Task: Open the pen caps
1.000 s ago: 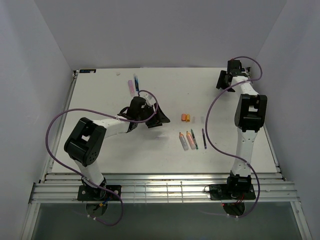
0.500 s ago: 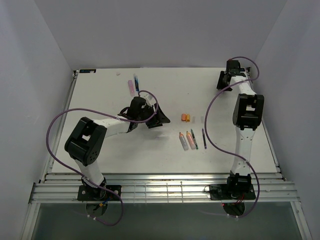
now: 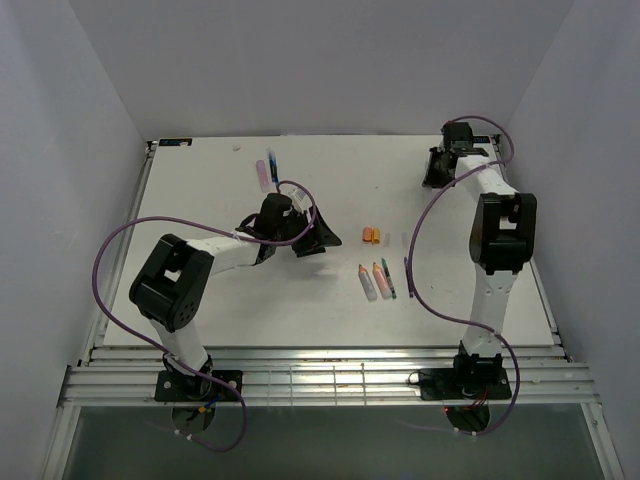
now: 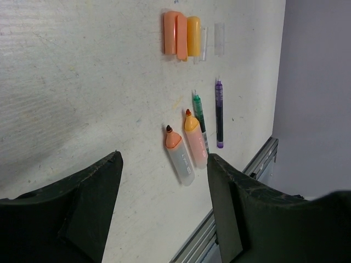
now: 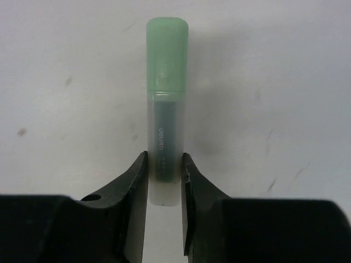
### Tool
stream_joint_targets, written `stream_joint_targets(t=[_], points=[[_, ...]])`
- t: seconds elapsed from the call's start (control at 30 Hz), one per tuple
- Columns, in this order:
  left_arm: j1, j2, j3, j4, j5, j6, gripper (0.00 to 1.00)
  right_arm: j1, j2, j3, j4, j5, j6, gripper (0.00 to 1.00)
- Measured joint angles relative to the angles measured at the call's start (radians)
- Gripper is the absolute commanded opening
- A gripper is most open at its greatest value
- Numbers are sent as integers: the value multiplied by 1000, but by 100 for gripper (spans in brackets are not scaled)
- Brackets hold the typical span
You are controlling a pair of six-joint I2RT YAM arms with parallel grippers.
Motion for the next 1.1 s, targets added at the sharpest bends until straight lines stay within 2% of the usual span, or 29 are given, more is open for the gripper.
stream_joint_targets(t=[0.13,0.3,0.4,0.57,0.73,1.1], points=[[0,-3,16,-3,18,-11,75,130,-302,-227,10,-50,37,8],[0,-37,38,-3,40,-28,76,350,-676,-553,119,-118,68,8],[0,-74,40,-3,44,-40,77,433,-816,-756,153,-149,91,8],[-1,-107,42,1,53,-65,77,508,-948,-1013,167,-191,124,8],[-19,-107,42,2,53,-82,78,557,-1047,-1116,206,-228,156,8],[-74,-77,45,5,56,-108,76,594,-1127,-1158,284,-222,206,8]])
